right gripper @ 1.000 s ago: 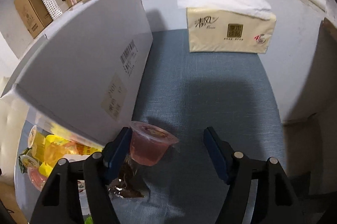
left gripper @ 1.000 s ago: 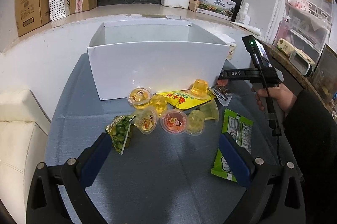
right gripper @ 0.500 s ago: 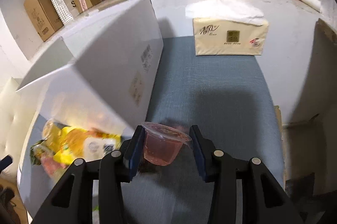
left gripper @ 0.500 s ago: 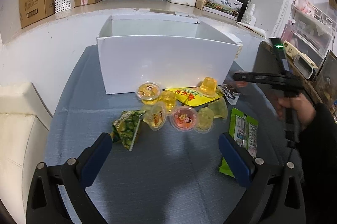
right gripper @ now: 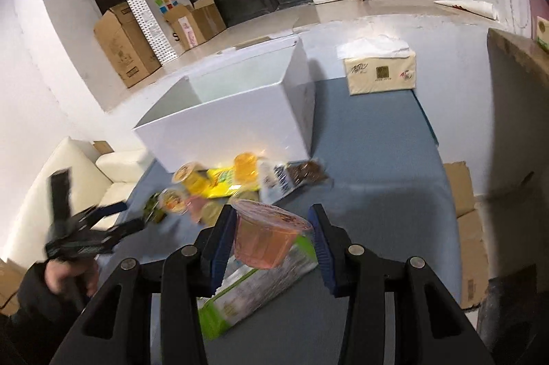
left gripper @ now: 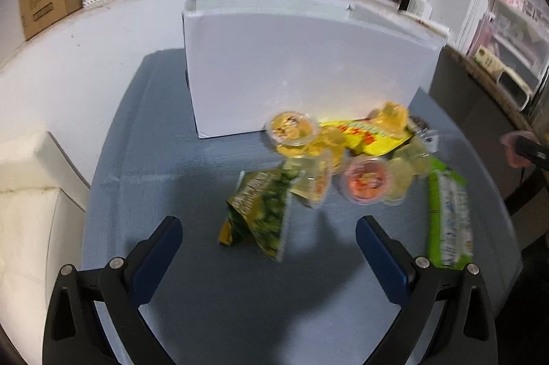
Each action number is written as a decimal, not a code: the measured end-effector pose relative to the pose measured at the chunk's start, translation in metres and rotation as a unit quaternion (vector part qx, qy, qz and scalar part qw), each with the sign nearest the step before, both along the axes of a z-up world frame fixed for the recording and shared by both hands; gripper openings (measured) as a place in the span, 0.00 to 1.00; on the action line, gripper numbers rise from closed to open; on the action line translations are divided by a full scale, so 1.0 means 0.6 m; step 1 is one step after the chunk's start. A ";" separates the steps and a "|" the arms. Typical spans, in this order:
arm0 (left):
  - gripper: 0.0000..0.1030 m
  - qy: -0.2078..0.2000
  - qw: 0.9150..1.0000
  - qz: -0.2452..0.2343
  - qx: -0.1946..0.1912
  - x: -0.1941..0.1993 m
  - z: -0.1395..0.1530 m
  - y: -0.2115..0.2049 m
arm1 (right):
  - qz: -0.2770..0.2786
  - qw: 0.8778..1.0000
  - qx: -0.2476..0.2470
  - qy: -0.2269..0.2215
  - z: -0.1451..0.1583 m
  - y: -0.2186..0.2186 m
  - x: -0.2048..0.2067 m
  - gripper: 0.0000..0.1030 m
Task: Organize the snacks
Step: 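Grasp the green pea snack bag with the left gripper, then drop the pea bag into the box with the left while the right drops the jelly cup, then grasp a jelly cup with the left gripper while the right grasps a yellow jelly cup, then lower both jelly cups into the white box and release, then grasp the green pea snack bag with the right gripper while the left grasps a pink jelly cup, then drop the pea bag into the box with the right while the left drops the jelly cup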
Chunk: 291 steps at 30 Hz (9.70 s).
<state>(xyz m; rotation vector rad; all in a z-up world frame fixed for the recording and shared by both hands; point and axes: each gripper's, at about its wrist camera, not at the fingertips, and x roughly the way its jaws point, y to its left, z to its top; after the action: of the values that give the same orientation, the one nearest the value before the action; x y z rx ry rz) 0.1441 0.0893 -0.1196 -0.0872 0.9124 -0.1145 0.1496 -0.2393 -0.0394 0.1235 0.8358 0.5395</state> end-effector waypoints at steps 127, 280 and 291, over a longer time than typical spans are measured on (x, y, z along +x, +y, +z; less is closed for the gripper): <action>1.00 0.016 0.998 0.019 -0.052 -0.035 0.008 -0.038 | 0.100 0.992 -0.075 0.022 -0.137 0.148 0.043 0.48; 0.48 -0.079 0.993 -0.049 -0.068 0.013 0.096 -0.083 | 0.038 0.997 -0.055 0.037 -0.046 0.083 -0.013 0.68; 0.48 -0.134 0.989 -0.021 -0.058 0.153 0.227 -0.006 | 0.071 0.995 -0.034 -0.056 0.129 0.162 0.143 0.68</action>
<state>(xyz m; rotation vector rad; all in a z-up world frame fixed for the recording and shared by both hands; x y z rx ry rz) 0.2357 0.0856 0.0167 -0.1569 0.6396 -0.2124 0.2357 -0.1422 0.0383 -0.0294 0.7560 0.6455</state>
